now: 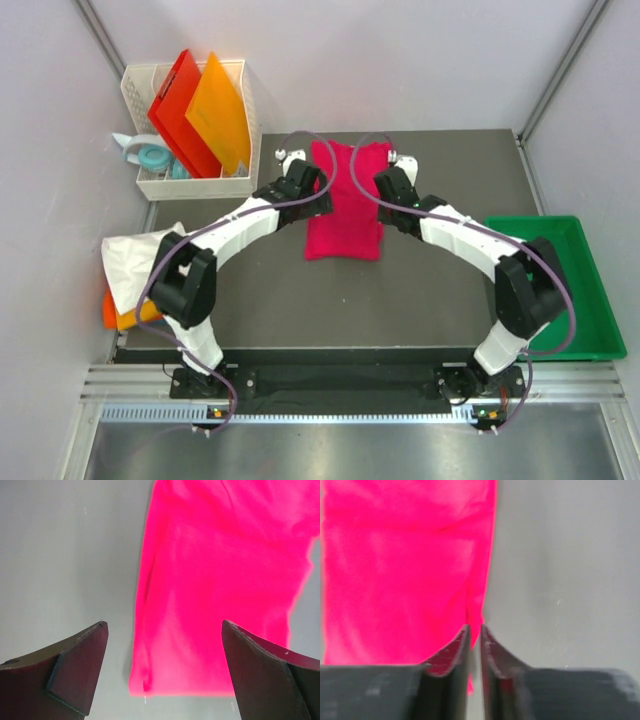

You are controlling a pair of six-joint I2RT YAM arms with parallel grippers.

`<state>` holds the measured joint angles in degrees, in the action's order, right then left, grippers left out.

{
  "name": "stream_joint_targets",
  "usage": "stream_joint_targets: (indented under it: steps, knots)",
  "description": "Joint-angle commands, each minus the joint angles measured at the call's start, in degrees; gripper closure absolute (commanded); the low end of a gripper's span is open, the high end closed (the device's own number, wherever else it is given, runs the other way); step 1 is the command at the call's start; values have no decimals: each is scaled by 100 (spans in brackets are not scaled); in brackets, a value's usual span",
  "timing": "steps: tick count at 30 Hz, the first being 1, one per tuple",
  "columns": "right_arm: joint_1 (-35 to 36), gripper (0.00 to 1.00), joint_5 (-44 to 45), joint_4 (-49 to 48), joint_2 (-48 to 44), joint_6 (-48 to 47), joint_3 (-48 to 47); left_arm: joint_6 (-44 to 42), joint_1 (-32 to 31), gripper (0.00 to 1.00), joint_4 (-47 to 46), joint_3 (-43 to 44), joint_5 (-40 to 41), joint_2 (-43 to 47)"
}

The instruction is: Fold and stack the t-shirts

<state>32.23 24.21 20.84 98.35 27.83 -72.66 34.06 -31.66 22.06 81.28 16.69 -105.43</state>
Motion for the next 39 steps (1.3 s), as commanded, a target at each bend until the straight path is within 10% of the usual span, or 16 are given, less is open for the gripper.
stream_joint_targets:
  steps: [1,15,35,39]
  knots:
    - [362,99,-390,-650,-641,319,761,408,-174,1,-703,-875,-403,769]
    - [398,100,-953,-476,334,714,586,760,-543,4,-554,-1219,-948,180]
    - [12,100,-707,-413,-666,794,2335,795,-552,2,-386,-2457,-351,935]
    - [20,78,-882,-564,-1335,654,2424,742,-543,1,-659,-2731,-324,1586]
